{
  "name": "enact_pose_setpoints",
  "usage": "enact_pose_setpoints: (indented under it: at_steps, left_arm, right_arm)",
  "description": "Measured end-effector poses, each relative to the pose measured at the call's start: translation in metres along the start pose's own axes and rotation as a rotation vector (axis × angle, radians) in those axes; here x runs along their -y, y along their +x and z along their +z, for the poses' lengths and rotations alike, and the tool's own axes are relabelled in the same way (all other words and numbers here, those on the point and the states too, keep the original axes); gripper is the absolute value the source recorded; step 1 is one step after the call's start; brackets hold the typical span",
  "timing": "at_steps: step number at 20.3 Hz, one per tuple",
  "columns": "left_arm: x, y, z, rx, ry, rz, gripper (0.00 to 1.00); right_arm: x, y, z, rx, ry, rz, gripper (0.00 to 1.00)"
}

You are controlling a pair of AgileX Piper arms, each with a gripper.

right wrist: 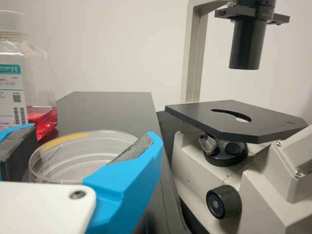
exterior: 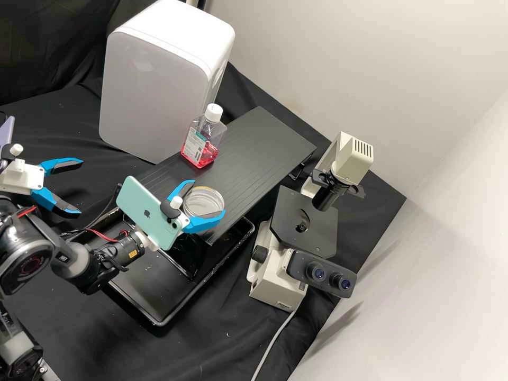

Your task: Remove the lid from the petri dish

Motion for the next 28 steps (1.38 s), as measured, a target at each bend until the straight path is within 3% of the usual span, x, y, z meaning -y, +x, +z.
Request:
enact_pose_setpoints:
  at_steps: [6,12,17,21,28]
  left_arm:
    - [0.0005,0.000,0.002,0.009,0.002,-0.002,1.00]
    - [0.0006,0.000,0.002,0.010,0.003,-0.002,1.00]
    - [0.0006,0.000,0.002,0.010,0.003,-0.002,1.00]
    - [0.0006,0.000,0.002,0.010,0.003,-0.002,1.00]
    - [0.0006,0.000,0.002,0.010,0.003,-0.002,1.00]
  right_arm:
    - [-0.010,-0.006,-0.008,-0.036,-0.002,0.036,0.00]
    - [-0.010,-0.009,-0.009,-0.042,0.002,0.036,0.00]
    - [0.004,-0.011,-0.023,-0.101,0.009,-0.026,0.00]
    - [0.020,-0.010,-0.035,-0.137,-0.012,-0.076,0.00]
    - [0.024,-0.009,-0.037,-0.133,-0.012,-0.082,0.00]
